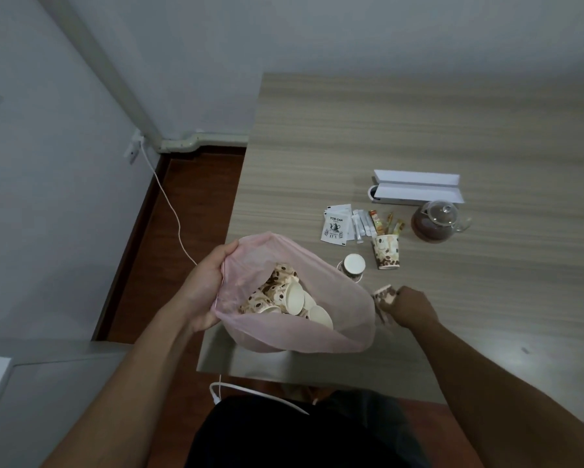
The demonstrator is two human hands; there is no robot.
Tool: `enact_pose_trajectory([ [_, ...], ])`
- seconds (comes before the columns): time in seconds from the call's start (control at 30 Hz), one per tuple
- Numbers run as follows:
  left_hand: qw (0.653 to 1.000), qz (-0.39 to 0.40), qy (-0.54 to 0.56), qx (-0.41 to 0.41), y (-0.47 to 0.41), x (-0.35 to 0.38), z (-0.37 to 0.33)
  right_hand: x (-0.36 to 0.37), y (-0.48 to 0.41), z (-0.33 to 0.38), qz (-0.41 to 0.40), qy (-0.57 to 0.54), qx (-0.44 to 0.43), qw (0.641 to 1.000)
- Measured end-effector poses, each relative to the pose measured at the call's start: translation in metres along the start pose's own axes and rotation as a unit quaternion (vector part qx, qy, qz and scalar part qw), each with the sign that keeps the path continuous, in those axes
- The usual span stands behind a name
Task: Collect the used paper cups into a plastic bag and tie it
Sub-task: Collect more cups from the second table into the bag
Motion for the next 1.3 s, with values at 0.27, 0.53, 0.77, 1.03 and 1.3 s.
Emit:
enact_pose_trajectory([
  [0.27,0.999,-0.013,0.04,-0.007,-0.014,-0.003,0.005,-0.077,0.04,0.075,0.052,-0.558,-0.067,0.826],
  [0.53,0.996,-0.08,0.029,0.02,-0.012,-0.004,-0.001,-0.061,0.126,0.188,0.266,-0.386,-0.228,0.853],
  [0.77,0.997,-0.079,0.021,0.009,-0.002,-0.012,-0.003,0.02,0.158,0.242,0.258,-0.275,-0.28,0.883],
  [1.03,0.996,-0.062,0.056,-0.01,-0.002,-0.02,0.001,0.062,0.16,0.257,0.247,-0.068,-0.287,0.923],
  [1.3,0.997,-0.065,0.047,-0.005,0.0,-0.039,0.014,-0.034,0.139,0.239,0.463,-0.078,-0.274,0.839],
])
Point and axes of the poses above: each hand's wrist, its own y-axis away from the middle knuckle, its own x-axis out of the palm, z = x × y, the point moved 4 cm from there along -y, towards the middle knuckle, and after that the axes turned 1 degree about -y, right-handed, at the moved point
